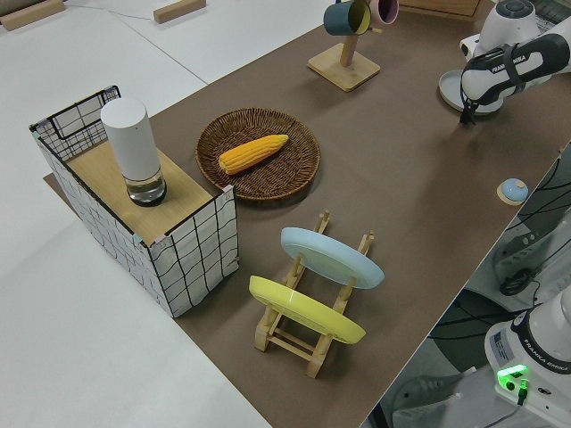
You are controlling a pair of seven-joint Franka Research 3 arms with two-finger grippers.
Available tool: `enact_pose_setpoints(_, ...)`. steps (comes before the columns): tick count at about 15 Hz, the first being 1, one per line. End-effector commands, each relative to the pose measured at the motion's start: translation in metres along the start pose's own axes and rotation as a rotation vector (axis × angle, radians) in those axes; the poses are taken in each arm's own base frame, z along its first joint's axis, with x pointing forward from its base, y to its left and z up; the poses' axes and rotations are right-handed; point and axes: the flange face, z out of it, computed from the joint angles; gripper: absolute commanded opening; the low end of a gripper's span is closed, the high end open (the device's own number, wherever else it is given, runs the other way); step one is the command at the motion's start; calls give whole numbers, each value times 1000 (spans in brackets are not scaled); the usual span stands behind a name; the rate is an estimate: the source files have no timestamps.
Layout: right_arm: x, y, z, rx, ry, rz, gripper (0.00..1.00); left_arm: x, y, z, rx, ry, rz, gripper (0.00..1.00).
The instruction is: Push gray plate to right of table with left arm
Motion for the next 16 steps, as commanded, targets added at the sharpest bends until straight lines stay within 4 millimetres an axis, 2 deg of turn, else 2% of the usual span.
enact_pose_setpoints(1,-4,0,-3,1,2,-7,996,14,-17,-35,115,30,66,993)
enact_pose_setpoints(3,-4,0,-3,1,2,-7,996,27,-33,-51,192,44,101,993)
enact_pose_setpoints(5,-4,0,-3,1,0,-7,996,51,-57,-82,233,58,124,993)
enact_pose_setpoints(8,-4,0,-3,1,2,-7,996,79,-99,-140,273,44,177,993)
enact_pose_setpoints(13,-4,0,-3,1,2,-7,996,115,-168,-219,311,32,222,993)
enact_pose_setpoints(14,-4,0,-3,1,2,-7,996,125,-183,-244,318,22,216,993)
enact_pose_setpoints(16,-4,0,-3,1,2,-7,996,135,-194,-281,339,21,196,993)
